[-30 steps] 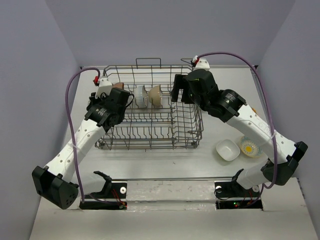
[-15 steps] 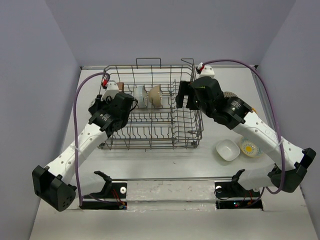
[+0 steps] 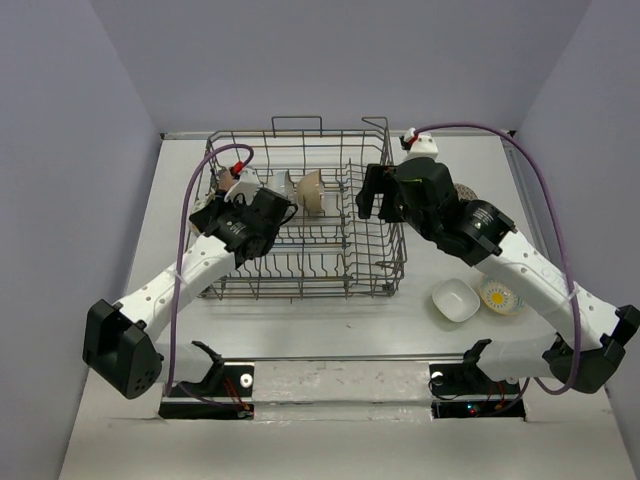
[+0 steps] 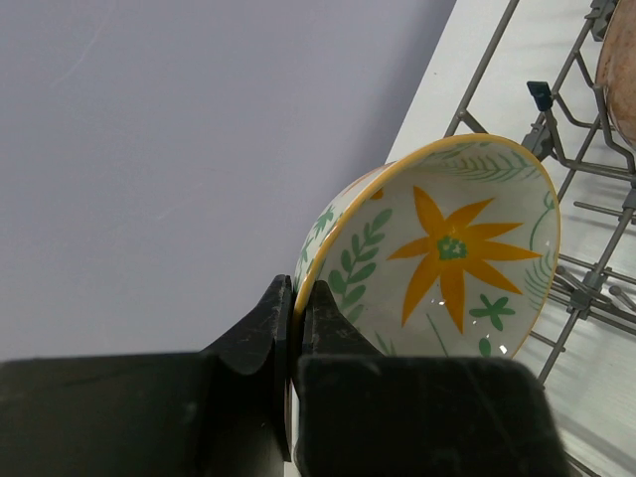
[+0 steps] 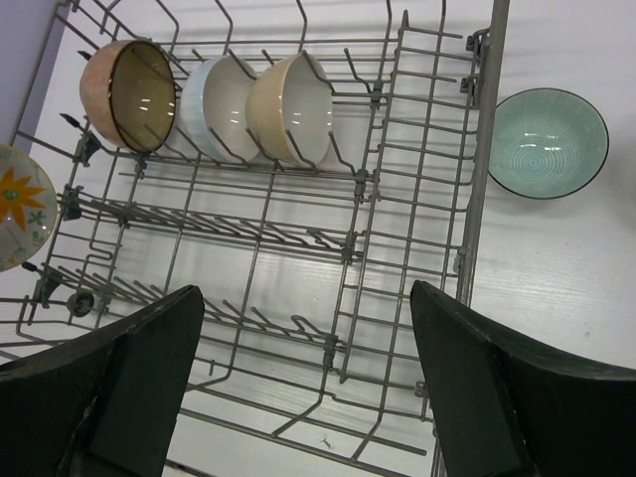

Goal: Load the bowls into the dish rack
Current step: Insert the bowl into the dish rack.

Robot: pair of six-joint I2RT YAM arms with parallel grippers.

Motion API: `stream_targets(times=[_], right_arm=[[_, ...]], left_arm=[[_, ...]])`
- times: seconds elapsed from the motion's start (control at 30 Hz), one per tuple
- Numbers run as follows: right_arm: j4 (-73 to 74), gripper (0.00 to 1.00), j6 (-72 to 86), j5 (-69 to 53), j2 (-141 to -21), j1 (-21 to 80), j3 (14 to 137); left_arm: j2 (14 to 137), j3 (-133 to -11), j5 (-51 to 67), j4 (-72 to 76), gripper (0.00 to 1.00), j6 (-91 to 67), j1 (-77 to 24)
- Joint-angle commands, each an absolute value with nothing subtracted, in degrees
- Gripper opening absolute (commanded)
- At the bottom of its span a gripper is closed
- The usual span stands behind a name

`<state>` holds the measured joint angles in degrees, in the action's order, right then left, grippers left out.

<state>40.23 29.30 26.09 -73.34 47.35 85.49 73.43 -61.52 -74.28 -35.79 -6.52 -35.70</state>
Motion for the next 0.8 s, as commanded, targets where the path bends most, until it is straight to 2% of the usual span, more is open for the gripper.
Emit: stream_targets(times=[0.0,0.4,0.77], right_arm=[[37.5,0.9,28.4,26.3,-71.9,47.8,85.1],[37.9,0.91,27.2,26.0,-70.2,47.8,83.2],[38.5,0.91,26.7,25.4,-69.6,47.8,83.6]], left_arm=[[74.4,-61.8,-80.5,-34.4,0.0,-6.9,-37.3],[82.2,-64.2,-80.2,-43.5,0.0,-17.1,-38.9],[79.1,-63.7,-81.2,-44.3,0.0,-17.9,-38.2]])
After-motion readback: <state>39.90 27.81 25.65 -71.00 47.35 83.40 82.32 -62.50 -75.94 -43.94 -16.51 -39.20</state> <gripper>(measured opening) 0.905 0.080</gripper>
